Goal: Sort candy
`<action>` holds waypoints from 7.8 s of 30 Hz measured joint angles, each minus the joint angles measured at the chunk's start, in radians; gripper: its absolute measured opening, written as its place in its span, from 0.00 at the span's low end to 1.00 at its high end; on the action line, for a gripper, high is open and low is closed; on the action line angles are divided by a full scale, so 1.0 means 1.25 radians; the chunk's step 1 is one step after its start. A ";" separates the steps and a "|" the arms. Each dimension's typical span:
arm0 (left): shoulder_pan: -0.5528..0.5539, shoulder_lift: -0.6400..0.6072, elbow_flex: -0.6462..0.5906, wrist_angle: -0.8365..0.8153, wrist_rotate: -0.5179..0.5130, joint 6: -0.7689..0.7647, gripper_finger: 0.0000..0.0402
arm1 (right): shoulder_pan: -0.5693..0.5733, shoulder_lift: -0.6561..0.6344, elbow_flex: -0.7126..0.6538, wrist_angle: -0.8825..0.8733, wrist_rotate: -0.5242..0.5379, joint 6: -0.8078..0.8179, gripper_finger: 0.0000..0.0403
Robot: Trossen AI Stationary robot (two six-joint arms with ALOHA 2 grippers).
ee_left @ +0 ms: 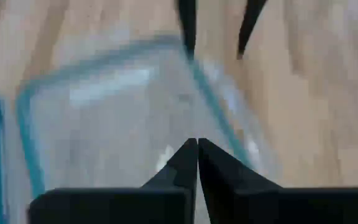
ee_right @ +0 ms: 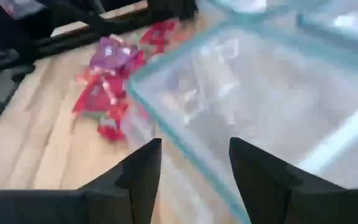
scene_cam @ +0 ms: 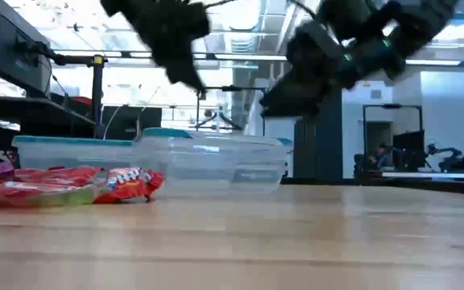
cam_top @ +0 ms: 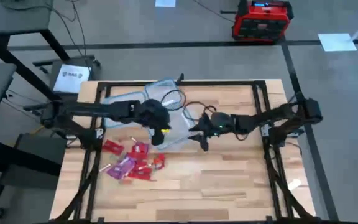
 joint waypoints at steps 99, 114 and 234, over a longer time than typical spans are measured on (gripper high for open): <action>0.079 0.516 0.188 0.595 0.089 -0.105 0.00 | 0.100 0.243 -0.308 0.701 0.192 0.483 0.60; 0.060 0.514 0.188 0.560 0.096 -0.035 0.00 | 0.110 0.248 -0.308 0.760 0.158 0.305 0.60; -0.078 0.432 0.369 0.094 -0.003 0.105 0.00 | 0.335 -0.452 -0.428 0.062 0.176 0.609 0.60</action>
